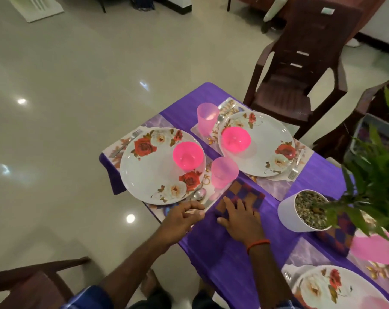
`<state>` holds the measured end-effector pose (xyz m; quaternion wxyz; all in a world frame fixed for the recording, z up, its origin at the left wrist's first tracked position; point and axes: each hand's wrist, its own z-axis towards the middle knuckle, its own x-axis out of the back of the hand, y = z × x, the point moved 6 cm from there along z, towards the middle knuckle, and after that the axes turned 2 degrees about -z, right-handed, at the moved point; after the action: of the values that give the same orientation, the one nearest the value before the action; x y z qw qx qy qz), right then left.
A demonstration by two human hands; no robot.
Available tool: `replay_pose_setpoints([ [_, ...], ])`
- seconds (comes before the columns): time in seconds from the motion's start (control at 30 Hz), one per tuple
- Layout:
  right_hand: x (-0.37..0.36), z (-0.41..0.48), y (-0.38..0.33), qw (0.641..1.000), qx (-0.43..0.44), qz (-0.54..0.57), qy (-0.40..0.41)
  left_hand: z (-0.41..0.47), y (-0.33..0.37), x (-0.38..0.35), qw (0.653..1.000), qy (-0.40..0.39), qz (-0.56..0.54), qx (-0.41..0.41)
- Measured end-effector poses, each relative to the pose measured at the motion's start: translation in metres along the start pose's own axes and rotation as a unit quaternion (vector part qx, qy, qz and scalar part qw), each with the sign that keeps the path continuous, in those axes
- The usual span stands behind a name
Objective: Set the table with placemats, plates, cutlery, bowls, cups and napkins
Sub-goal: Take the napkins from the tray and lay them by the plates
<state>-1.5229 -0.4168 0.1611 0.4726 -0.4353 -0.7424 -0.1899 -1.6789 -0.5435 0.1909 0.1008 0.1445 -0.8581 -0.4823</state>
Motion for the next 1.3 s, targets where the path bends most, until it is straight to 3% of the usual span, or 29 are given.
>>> replay_pose_setpoints([
  [0.17, 0.042, -0.016, -0.084, 0.987, 0.115, 0.114, 0.006, -0.01, 0.032, 0.052, 0.989, 0.033, 0.073, -0.125],
  [0.3, 0.073, -0.016, -0.151, 0.977, 0.17, 0.105, 0.07, -0.025, 0.053, 0.106, 0.962, 0.068, 0.184, -0.191],
  [0.5, 0.088, -0.004, -0.23, 0.969, 0.204, 0.086, 0.11, -0.051, 0.062, 0.195, 0.881, 0.151, 0.387, -0.228],
  [0.8, 0.101, -0.002, -0.335, 0.961, 0.254, 0.026, 0.105, -0.078, 0.06, 0.286, 0.812, 0.218, 0.501, -0.205],
  [1.3, 0.143, 0.134, -0.441, 0.958, 0.267, 0.027, 0.105, 0.009, 0.087, 0.42, 0.817, 0.231, 0.508, -0.142],
])
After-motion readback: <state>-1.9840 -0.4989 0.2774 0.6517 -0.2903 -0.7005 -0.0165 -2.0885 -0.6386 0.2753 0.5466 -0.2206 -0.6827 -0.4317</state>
